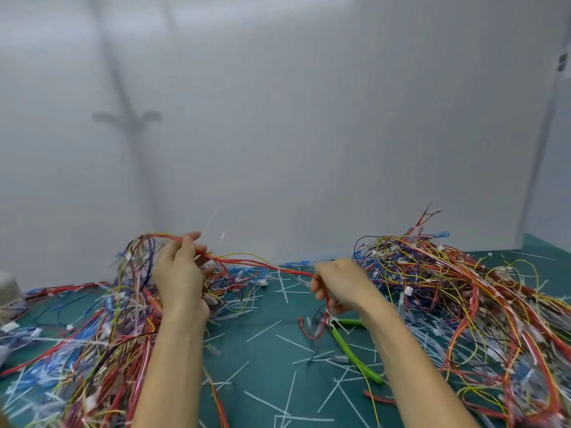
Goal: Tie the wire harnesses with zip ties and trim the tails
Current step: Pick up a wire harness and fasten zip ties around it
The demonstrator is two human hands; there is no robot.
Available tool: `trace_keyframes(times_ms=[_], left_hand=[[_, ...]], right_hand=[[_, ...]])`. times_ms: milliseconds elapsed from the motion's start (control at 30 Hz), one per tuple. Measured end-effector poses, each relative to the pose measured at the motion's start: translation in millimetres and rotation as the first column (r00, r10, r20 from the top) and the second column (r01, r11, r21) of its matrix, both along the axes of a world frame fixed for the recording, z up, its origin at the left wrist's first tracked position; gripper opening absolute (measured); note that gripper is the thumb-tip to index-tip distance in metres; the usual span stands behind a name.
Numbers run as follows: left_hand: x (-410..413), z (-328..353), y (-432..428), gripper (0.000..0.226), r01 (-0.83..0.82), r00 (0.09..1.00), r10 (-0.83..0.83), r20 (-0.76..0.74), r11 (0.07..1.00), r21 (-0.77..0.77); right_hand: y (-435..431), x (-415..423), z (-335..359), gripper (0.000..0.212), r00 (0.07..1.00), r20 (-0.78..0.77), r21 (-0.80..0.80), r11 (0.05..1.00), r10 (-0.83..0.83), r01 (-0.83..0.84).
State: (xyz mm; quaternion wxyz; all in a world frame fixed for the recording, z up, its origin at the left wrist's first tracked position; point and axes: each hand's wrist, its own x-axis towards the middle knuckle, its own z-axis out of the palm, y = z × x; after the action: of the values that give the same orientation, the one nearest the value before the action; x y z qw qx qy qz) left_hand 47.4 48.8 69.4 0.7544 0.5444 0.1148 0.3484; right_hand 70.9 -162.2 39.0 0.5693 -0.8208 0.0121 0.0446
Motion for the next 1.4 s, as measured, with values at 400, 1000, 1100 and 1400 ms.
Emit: trace_keyframes(times_ms=[400,1000,1100,1400], left_hand=[[-2.9,0.2,-28.5,0.023,0.17,0.981,-0.181,-0.075,0.6,0.782],[-18.2,10.6,-32.2,0.03,0.568,0.8,-0.339,-0.495,0.162,0.807],[-37.3,28.9,-18.9,0.037,0.642,0.742,-0.41,-0.531,0.205,0.739],[-43.5,40.0,-11.8,0.024,0.206,0.972,0.007,-0.233,0.443,0.873]], right_hand=[[17.7,-29.8,41.9,0.019,0.786,0.616,-0.024,0.997,-0.047,0.079],[35.0,-26.7,32.5,0.03,0.802,0.557,0.353,0.936,-0.215,0.006],[32.2,-25.8,32.5,0.023,0.82,0.491,0.489,0.872,-0.294,0.019],[11.5,-30.0,44.3,0.011,0.857,0.343,0.737,0.676,-0.384,0.007]])
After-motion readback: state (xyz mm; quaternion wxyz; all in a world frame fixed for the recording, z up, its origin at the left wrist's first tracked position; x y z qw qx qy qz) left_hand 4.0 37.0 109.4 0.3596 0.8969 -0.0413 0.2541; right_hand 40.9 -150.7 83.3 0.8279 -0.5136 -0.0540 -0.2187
